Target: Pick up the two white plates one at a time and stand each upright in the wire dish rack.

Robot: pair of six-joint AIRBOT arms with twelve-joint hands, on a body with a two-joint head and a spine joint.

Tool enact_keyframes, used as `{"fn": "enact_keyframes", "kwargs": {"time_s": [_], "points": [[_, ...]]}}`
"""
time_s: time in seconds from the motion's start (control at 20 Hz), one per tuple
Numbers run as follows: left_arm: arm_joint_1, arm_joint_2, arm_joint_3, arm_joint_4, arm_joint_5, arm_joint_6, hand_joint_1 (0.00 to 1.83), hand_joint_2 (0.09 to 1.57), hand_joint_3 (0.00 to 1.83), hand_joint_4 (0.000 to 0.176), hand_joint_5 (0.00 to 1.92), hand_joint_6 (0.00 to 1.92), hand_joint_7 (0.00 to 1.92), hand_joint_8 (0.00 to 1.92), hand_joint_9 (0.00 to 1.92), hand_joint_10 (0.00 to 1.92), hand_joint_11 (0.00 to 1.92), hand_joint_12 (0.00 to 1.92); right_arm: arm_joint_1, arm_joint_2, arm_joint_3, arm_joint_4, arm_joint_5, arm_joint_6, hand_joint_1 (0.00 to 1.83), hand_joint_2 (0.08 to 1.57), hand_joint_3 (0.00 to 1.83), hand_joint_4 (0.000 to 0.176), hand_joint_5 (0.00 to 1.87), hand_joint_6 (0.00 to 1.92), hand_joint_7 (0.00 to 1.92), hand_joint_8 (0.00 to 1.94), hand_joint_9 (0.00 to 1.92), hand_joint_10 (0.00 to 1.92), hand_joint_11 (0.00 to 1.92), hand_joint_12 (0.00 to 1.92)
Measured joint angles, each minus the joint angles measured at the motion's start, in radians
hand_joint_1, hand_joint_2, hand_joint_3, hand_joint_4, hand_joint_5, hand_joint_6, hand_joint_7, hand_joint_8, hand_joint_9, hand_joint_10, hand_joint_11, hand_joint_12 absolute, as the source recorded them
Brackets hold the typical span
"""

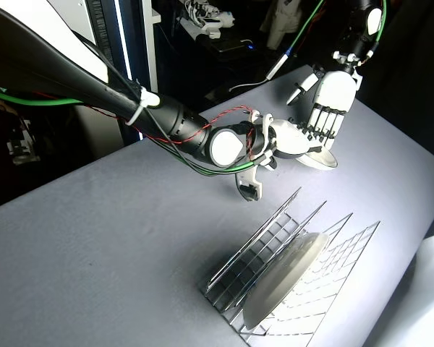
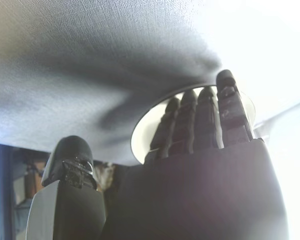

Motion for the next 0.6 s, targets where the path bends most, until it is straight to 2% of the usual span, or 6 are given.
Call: {"fn": "enact_keyframes", "kwargs": {"time_s": [0.2, 0.25, 0.3, 0.5, 0.55, 0.6], "points": [[0.000, -0.001, 0.001, 0.001, -0.002, -0.001, 0.00, 1.16, 0.00, 0.000, 0.02, 0.00, 0.00, 0.00, 0.00, 0.00, 0.00, 0.00, 0.000, -0.006, 0.014, 0.001, 0.010, 0.000, 1.40, 1.10, 0.00, 0.000, 0.44, 0.02, 0.45, 0.01, 0.43, 0.05, 0.01, 1.18], [0.000, -0.001, 0.001, 0.002, -0.001, -0.001, 0.00, 1.17, 0.01, 0.000, 0.05, 0.01, 0.03, 0.01, 0.00, 0.00, 0.00, 0.00, 0.000, -0.007, 0.014, 0.004, 0.012, 0.000, 1.39, 1.12, 0.00, 0.000, 0.57, 0.03, 0.59, 0.02, 0.58, 0.05, 0.18, 1.14], [0.000, -0.001, 0.001, 0.003, 0.000, -0.001, 0.00, 1.17, 0.01, 0.000, 0.05, 0.01, 0.03, 0.01, 0.00, 0.00, 0.00, 0.00, 0.000, -0.007, 0.014, 0.008, 0.016, -0.001, 1.39, 1.12, 0.00, 0.000, 0.57, 0.03, 0.59, 0.02, 0.58, 0.05, 0.18, 1.14], [-0.002, -0.001, 0.001, 0.002, -0.004, 0.000, 0.00, 1.16, 0.00, 0.000, 0.06, 0.01, 0.04, 0.01, 0.00, 0.00, 0.00, 0.00, 0.001, -0.017, 0.019, 0.016, 0.035, -0.001, 1.31, 1.08, 0.00, 0.000, 0.82, 0.02, 0.86, 0.01, 0.88, 0.05, 0.51, 1.09], [-0.002, -0.001, 0.001, 0.002, -0.005, 0.000, 0.00, 1.16, 0.00, 0.000, 0.06, 0.01, 0.03, 0.01, 0.00, 0.00, 0.00, 0.00, 0.001, -0.017, 0.020, 0.019, 0.037, -0.001, 1.38, 1.05, 0.00, 0.000, 0.99, 0.69, 1.28, 0.01, 1.07, 0.70, 0.67, 1.13], [-0.002, -0.001, 0.001, 0.002, -0.004, 0.000, 0.00, 1.16, 0.00, 0.000, 0.04, 0.00, 0.02, 0.00, 0.00, 0.00, 0.00, 0.00, 0.001, -0.017, 0.020, 0.021, 0.039, -0.002, 1.47, 1.07, 0.00, 0.000, 0.95, 0.89, 1.09, 0.55, 1.02, 0.91, 0.84, 1.41]]}}
